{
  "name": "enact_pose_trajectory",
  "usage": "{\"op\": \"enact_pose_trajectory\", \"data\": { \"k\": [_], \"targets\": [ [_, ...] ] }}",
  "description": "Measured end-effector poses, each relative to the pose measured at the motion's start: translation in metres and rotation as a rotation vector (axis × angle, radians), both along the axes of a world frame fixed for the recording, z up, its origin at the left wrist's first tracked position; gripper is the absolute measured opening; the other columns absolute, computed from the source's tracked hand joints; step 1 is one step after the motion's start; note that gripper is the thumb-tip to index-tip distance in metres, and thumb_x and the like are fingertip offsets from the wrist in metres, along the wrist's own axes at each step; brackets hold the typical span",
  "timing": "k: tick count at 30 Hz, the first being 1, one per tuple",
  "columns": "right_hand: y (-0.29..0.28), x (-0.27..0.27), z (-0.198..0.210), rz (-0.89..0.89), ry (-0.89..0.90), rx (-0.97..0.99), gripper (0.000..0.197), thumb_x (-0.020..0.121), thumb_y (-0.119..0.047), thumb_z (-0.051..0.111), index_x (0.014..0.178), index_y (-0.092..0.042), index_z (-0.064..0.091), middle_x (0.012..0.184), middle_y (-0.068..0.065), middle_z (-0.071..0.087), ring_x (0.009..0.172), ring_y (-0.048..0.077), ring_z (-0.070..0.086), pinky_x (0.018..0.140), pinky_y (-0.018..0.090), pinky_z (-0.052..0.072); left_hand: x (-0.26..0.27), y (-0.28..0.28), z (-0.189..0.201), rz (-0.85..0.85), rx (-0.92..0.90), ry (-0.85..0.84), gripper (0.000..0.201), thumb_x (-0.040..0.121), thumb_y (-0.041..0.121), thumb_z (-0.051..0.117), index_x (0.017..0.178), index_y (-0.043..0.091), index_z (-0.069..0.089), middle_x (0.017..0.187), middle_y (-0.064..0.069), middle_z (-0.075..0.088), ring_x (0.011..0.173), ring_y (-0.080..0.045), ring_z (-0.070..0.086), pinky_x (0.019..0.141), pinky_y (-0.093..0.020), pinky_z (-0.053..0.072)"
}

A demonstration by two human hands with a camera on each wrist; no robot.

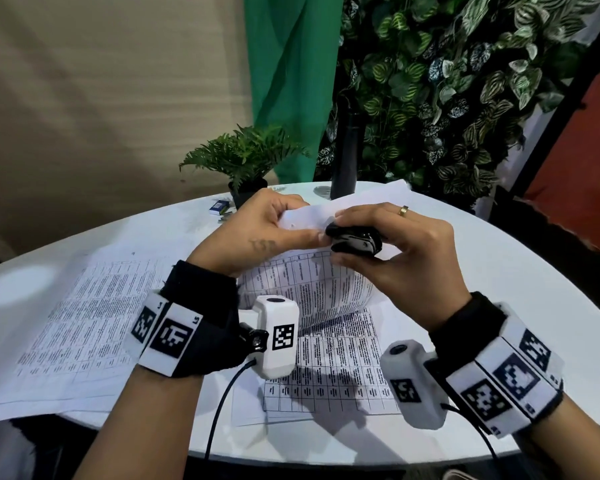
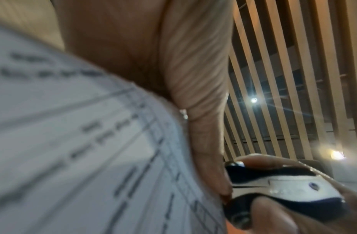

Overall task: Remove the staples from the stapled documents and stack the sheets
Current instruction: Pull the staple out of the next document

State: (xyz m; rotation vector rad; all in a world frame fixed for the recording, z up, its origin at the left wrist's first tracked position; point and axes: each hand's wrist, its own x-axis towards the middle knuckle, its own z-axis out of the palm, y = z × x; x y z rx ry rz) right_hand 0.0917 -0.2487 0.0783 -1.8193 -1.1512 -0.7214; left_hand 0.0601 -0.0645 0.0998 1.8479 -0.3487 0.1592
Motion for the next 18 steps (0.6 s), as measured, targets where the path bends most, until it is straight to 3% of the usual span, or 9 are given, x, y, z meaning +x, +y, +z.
{"op": "enact_pose_trajectory", "data": {
  "k": [6, 9, 11, 13, 14, 16, 18],
  "targets": [
    [0.000, -0.003, 0.000, 0.017, 0.072, -0.037, 0.035, 0.070, -0.018, 0.079, 0.101, -0.006, 0.067, 0.098, 0.001, 0.066, 0.091, 0.011, 0.061, 0.080, 0.019, 0.049, 0.000, 0.002, -0.002, 0.033, 0.023, 0.029, 0.011, 0.072, 0.017, 0.073, 0.079, 0.008, 0.071, 0.066, 0.007, 0.066, 0.061, -0.005, 0.056, 0.057, -0.016, 0.042],
    [0.000, -0.007, 0.003, 0.034, 0.282, 0.086, 0.024, 0.077, -0.019, 0.070, 0.099, -0.013, 0.060, 0.097, 0.000, 0.060, 0.085, 0.007, 0.057, 0.069, 0.014, 0.047, -0.002, 0.003, -0.002, 0.054, 0.045, 0.042, 0.004, 0.077, 0.010, 0.071, 0.075, 0.011, 0.069, 0.064, 0.008, 0.068, 0.059, -0.003, 0.059, 0.057, -0.015, 0.044],
    [0.002, -0.011, 0.004, 0.066, 0.480, 0.286, 0.009, 0.078, -0.021, 0.059, 0.085, -0.018, 0.053, 0.087, 0.013, 0.059, 0.074, 0.017, 0.057, 0.058, 0.020, 0.047, -0.002, 0.003, -0.003, 0.069, 0.044, 0.041, 0.006, 0.078, 0.010, 0.071, 0.076, 0.015, 0.070, 0.072, 0.006, 0.072, 0.069, -0.007, 0.065, 0.067, -0.020, 0.049],
    [0.006, -0.011, 0.001, 0.021, 0.596, 0.383, 0.015, 0.075, -0.024, 0.055, 0.076, -0.011, 0.048, 0.079, 0.028, 0.052, 0.068, 0.035, 0.052, 0.052, 0.025, 0.043, -0.003, 0.001, -0.003, 0.093, 0.058, 0.031, 0.010, 0.081, 0.011, 0.070, 0.075, 0.019, 0.070, 0.074, 0.011, 0.073, 0.072, -0.004, 0.066, 0.071, -0.018, 0.048],
    [0.009, -0.011, -0.002, -0.011, 0.637, 0.364, 0.021, 0.075, -0.025, 0.056, 0.075, -0.006, 0.048, 0.077, 0.030, 0.051, 0.066, 0.038, 0.050, 0.051, 0.027, 0.040, -0.003, 0.000, -0.002, 0.105, 0.063, 0.028, 0.009, 0.082, 0.012, 0.069, 0.077, 0.019, 0.071, 0.075, 0.011, 0.073, 0.072, -0.003, 0.066, 0.071, -0.018, 0.048],
    [0.016, -0.012, -0.007, -0.050, 0.710, 0.287, 0.024, 0.076, -0.031, 0.061, 0.071, -0.008, 0.054, 0.065, 0.017, 0.056, 0.061, 0.031, 0.053, 0.053, 0.028, 0.037, -0.003, -0.003, -0.002, 0.130, 0.074, 0.016, 0.005, 0.083, 0.013, 0.069, 0.084, 0.014, 0.073, 0.081, 0.006, 0.074, 0.077, -0.007, 0.068, 0.074, -0.021, 0.050],
    [0.022, -0.013, -0.009, -0.049, 0.752, 0.263, 0.020, 0.080, -0.031, 0.066, 0.064, -0.020, 0.061, 0.057, -0.005, 0.059, 0.057, 0.012, 0.054, 0.054, 0.024, 0.035, -0.004, -0.006, -0.002, 0.169, 0.090, -0.007, 0.016, 0.081, 0.020, 0.073, 0.092, 0.009, 0.074, 0.091, 0.000, 0.075, 0.087, -0.015, 0.070, 0.083, -0.033, 0.054]
  ]
}}
